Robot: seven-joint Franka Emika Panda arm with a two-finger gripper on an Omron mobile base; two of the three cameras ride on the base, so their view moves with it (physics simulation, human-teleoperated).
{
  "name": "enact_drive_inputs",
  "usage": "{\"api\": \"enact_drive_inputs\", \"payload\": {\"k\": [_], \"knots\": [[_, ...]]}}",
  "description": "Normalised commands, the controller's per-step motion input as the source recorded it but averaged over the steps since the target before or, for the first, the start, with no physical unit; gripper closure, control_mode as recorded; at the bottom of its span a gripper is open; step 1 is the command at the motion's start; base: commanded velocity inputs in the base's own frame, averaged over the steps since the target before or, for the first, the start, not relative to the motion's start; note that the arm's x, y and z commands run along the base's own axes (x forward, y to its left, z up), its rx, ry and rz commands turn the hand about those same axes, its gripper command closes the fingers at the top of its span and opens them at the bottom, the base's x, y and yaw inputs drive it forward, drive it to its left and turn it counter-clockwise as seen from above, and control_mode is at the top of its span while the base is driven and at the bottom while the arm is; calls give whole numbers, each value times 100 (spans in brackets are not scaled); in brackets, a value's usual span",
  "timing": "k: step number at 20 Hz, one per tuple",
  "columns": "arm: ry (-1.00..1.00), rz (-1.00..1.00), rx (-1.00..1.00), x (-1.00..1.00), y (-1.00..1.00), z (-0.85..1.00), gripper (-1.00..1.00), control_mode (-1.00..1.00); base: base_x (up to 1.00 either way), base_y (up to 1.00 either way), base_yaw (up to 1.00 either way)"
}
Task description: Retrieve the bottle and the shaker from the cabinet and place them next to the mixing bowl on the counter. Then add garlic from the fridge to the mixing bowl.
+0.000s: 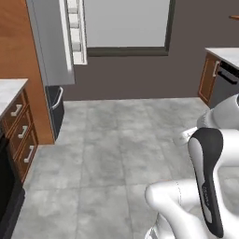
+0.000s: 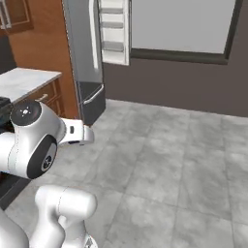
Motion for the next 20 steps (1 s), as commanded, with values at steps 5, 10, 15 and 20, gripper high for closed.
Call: {"api": "enact_drive_inputs", "payload": {"k": [5, 10, 15, 20], "knots": [[0, 0, 0, 0, 0, 0, -100, 100, 100, 7, -31], [0, 0, 0, 0, 0, 0, -100, 100, 100, 5, -8], [0, 0, 0, 0, 0, 0, -100, 100, 100, 4, -3], [0, 0, 0, 0, 0, 0, -100, 100, 100, 3, 29]]}}
